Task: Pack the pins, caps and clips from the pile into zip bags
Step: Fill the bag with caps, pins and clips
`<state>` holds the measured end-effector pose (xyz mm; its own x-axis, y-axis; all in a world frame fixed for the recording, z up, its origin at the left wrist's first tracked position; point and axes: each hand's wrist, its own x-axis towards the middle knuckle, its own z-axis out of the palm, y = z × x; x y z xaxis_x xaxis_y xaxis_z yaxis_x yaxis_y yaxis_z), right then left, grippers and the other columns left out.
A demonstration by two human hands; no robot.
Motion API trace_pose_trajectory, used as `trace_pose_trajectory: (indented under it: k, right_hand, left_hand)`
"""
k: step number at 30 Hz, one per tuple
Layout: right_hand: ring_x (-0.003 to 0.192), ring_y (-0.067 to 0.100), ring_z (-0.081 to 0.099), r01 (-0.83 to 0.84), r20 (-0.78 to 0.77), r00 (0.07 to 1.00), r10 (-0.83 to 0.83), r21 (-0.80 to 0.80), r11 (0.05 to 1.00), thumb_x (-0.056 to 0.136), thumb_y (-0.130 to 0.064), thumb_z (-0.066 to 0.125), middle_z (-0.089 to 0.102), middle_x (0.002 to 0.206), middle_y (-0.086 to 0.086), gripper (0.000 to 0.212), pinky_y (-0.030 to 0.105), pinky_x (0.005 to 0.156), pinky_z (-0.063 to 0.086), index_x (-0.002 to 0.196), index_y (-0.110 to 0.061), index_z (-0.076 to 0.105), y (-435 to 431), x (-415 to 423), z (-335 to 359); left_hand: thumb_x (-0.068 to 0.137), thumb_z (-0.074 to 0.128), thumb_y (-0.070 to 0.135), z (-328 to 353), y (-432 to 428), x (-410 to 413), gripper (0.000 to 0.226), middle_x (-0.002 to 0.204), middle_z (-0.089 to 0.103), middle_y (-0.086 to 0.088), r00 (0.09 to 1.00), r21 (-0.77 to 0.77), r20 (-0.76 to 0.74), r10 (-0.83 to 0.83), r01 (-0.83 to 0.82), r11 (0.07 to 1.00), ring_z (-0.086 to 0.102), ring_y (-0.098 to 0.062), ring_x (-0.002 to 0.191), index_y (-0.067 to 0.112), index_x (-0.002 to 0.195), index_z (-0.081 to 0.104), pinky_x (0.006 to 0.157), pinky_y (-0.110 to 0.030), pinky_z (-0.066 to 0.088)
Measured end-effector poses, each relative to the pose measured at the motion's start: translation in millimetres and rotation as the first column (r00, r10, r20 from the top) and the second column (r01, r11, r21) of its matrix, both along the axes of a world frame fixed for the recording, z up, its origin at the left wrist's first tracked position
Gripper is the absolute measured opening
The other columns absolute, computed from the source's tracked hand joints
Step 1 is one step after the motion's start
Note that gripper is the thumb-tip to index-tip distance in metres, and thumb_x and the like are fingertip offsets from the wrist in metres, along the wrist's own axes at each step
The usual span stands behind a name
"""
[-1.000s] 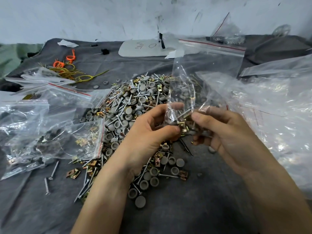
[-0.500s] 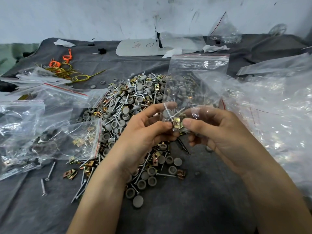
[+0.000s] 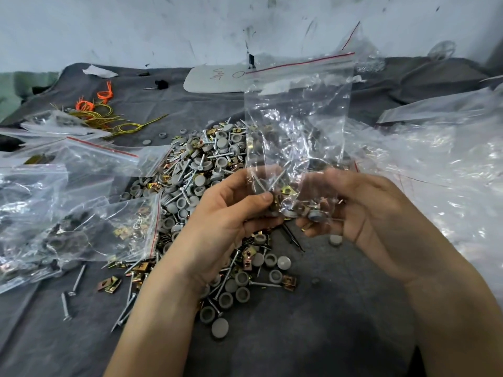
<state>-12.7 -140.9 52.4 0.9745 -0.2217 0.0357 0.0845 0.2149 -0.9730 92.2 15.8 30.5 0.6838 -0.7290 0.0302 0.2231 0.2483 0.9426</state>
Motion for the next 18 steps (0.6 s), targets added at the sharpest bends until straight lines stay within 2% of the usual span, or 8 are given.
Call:
trace_pose_trajectory:
  k: [2, 4, 8, 11, 15, 18]
  right_hand:
    - [0.069, 0.023, 0.070, 0.019, 0.001, 1.000, -0.018, -0.071, 0.997, 0.071, -0.022, 0.073, 0.073, 0.082, 0.010, 0.018, 0.022, 0.054, 0.054, 0.088, -0.017, 0.077, 0.9, -0.3, -1.2]
    - [0.067, 0.020, 0.069, 0.045, 0.002, 0.999, -0.045, -0.108, 0.993, 0.068, -0.017, 0.069, 0.073, 0.079, 0.010, 0.022, 0.020, 0.055, 0.053, 0.088, -0.016, 0.077, 0.8, 0.4, -3.6]
    - [0.073, 0.027, 0.070, 0.063, -0.014, 0.998, -0.064, -0.059, 0.996, 0.078, -0.027, 0.058, 0.073, 0.089, 0.016, 0.028, 0.026, 0.058, 0.055, 0.092, -0.012, 0.077, -3.0, 0.8, -3.8]
    - [0.064, 0.029, 0.069, 0.074, -0.051, 0.996, -0.078, -0.070, 0.995, 0.081, -0.028, 0.052, 0.073, 0.087, 0.014, 0.031, 0.025, 0.052, 0.053, 0.092, -0.014, 0.077, -6.7, 2.4, -5.0]
    - [0.052, 0.030, 0.065, 0.048, -0.097, 0.994, -0.059, -0.113, 0.992, 0.077, -0.032, 0.054, 0.072, 0.083, 0.014, 0.031, 0.025, 0.043, 0.049, 0.091, -0.017, 0.077, -8.9, 1.3, -3.9]
    - [0.053, 0.032, 0.065, 0.016, -0.123, 0.992, -0.031, -0.120, 0.993, 0.069, -0.048, 0.063, 0.072, 0.087, 0.013, 0.041, 0.028, 0.044, 0.051, 0.094, -0.018, 0.077, -12.2, -1.1, -1.4]
  left_hand:
    - [0.071, 0.062, 0.012, -0.1, 0.1, -0.4, 0.038, 0.095, 0.075, -0.005, 1.000, 0.007, 0.006, -0.003, 0.003, 1.000, 0.072, -0.018, 0.082, 0.014, 0.108, 0.068, 0.071, -0.026, 0.059]
    - [0.071, 0.063, 0.012, 0.0, 0.0, -0.7, 0.037, 0.096, 0.075, -0.006, 1.000, 0.008, 0.002, -0.006, 0.006, 1.000, 0.072, -0.018, 0.081, 0.014, 0.107, 0.068, 0.071, -0.026, 0.059]
    - [0.075, 0.062, 0.021, -0.7, -0.8, 0.2, 0.028, 0.094, 0.076, -0.004, 1.000, 0.010, -0.007, 0.005, -0.005, 1.000, 0.073, -0.017, 0.080, 0.017, 0.101, 0.074, 0.070, -0.028, 0.060]
    - [0.078, 0.061, 0.031, 1.3, -1.3, -2.1, 0.025, 0.095, 0.076, -0.004, 0.999, 0.031, 0.013, 0.045, -0.046, 0.998, 0.073, -0.017, 0.087, 0.020, 0.093, 0.078, 0.073, -0.027, 0.059]
    - [0.082, 0.056, 0.034, 1.7, -2.7, -4.8, 0.026, 0.090, 0.075, 0.004, 0.997, 0.075, 0.039, 0.064, -0.066, 0.995, 0.071, -0.009, 0.080, 0.025, 0.091, 0.079, 0.064, -0.024, 0.057]
    - [0.084, 0.055, 0.032, 4.8, 2.0, -0.5, 0.022, 0.086, 0.074, 0.000, 0.993, 0.059, 0.043, 0.107, -0.109, 0.992, 0.071, -0.011, 0.072, 0.018, 0.089, 0.072, 0.056, -0.029, 0.058]
